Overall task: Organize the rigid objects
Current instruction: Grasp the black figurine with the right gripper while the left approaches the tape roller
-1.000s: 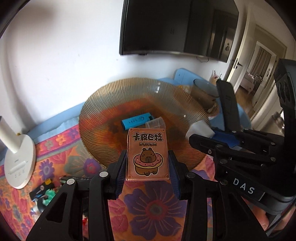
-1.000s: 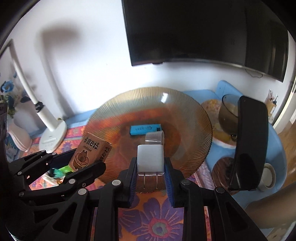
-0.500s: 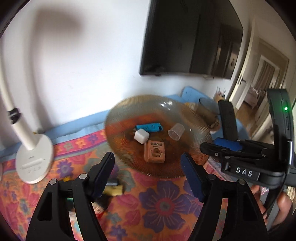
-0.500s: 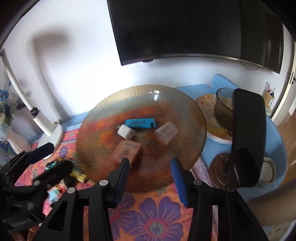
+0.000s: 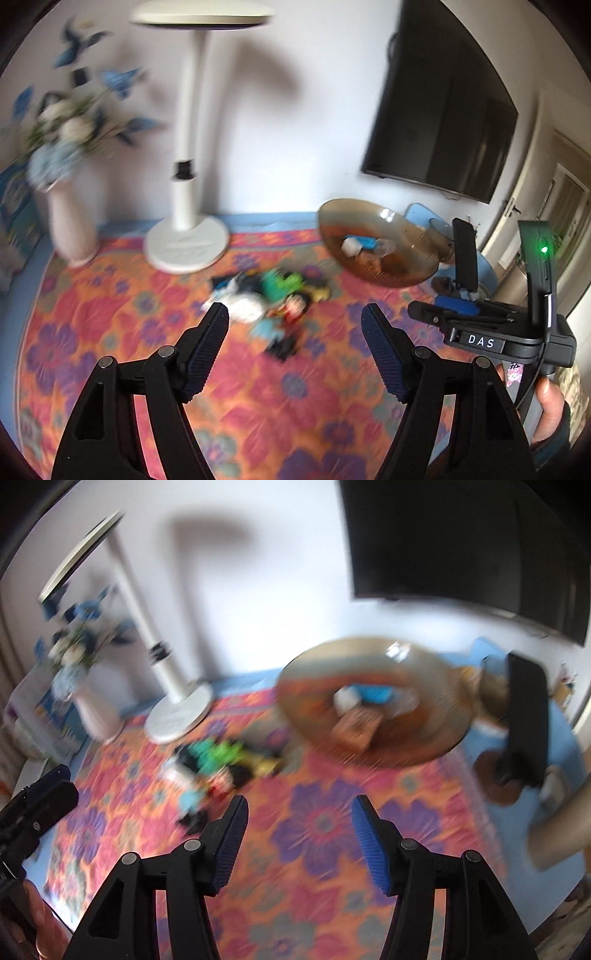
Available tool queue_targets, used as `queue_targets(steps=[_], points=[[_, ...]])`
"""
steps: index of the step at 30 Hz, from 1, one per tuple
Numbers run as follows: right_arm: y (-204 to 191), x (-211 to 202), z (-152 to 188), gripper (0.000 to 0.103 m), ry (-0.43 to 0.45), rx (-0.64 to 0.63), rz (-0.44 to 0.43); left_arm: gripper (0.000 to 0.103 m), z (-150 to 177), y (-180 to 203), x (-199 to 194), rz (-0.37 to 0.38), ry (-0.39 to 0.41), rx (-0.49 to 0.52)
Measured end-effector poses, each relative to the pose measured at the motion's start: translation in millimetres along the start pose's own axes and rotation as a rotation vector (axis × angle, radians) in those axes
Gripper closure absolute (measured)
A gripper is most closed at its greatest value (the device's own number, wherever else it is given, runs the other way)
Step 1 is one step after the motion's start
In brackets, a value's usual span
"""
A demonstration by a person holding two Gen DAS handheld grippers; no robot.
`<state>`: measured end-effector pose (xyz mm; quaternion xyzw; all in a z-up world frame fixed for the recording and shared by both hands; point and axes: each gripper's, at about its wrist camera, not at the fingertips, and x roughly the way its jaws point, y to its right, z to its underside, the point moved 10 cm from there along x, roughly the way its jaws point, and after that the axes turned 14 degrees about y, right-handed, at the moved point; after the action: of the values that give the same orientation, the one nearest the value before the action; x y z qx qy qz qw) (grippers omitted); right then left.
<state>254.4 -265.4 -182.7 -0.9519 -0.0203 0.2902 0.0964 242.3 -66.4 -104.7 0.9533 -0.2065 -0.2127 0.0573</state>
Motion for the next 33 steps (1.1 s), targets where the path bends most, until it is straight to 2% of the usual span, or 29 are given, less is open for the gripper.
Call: queue_targets(steps=[6,13,18,21,24,29,33], points=[[-39,0,37,0.046,-0.035,-0.058,-0.042,0.030,35,-38,-21,-0.079,-0.042,-0.016],[-52,9,52,0.046,-0.070,-0.065,-0.067,0.030,61,-55,-10,-0.079,-0.121,-0.026],[-59,21,53,0.046,-0.086,-0.046,-0.103,0.030,59,-60,26,-0.031,-0.175,-0.033],[-66,36,57,0.046,-0.101,-0.049,-0.133,0.030,56,-64,59,-0.019,-0.219,0.050],[-76,57,62,0.045,-0.127,-0.053,-0.155,0.030,56,-68,98,0.030,-0.260,0.117],[-94,95,70,0.043,-0.174,-0.069,-0.192,0.030,55,-83,144,0.080,-0.288,0.141],[-104,120,74,0.043,-0.193,-0.092,-0.182,0.030,57,-81,169,0.148,-0.304,0.134]])
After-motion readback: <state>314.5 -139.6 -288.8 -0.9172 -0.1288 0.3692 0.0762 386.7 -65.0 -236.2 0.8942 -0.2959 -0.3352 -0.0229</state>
